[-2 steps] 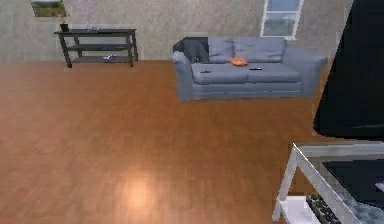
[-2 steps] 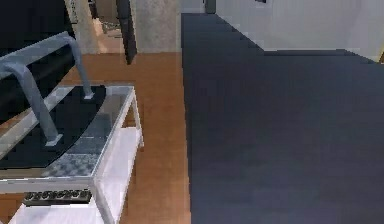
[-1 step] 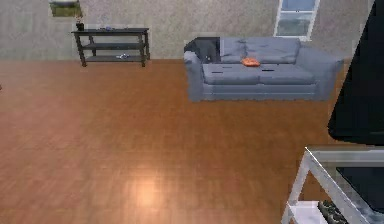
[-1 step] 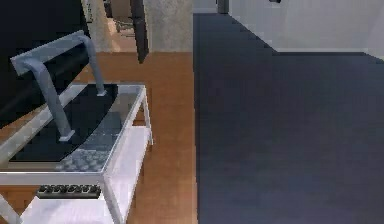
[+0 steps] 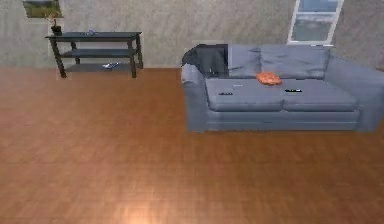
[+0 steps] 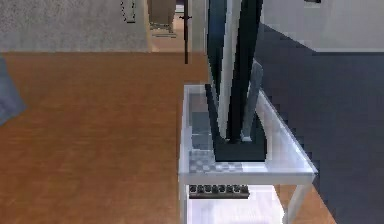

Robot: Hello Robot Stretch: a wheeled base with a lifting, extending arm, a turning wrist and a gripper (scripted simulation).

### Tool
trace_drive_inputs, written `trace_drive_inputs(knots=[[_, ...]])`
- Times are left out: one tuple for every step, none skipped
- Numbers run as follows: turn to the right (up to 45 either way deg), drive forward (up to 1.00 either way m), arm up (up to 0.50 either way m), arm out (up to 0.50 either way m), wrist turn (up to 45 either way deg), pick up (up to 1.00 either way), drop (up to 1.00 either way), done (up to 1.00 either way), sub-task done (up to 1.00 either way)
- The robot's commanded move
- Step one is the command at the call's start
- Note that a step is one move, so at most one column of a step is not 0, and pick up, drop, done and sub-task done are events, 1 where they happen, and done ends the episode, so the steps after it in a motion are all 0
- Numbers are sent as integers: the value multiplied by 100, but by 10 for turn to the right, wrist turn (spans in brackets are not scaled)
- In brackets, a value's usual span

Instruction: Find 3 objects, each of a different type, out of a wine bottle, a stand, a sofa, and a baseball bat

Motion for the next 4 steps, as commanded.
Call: trace_drive_inputs(knots=[[0, 100, 0, 0, 0, 0, 0, 0, 0], [0, 40, 0, 0, 0, 0, 0, 0, 0], [330, 0, 0, 0, 0, 0, 0, 0, 0], [0, 0, 0, 0, 0, 0, 0, 100, 0]])
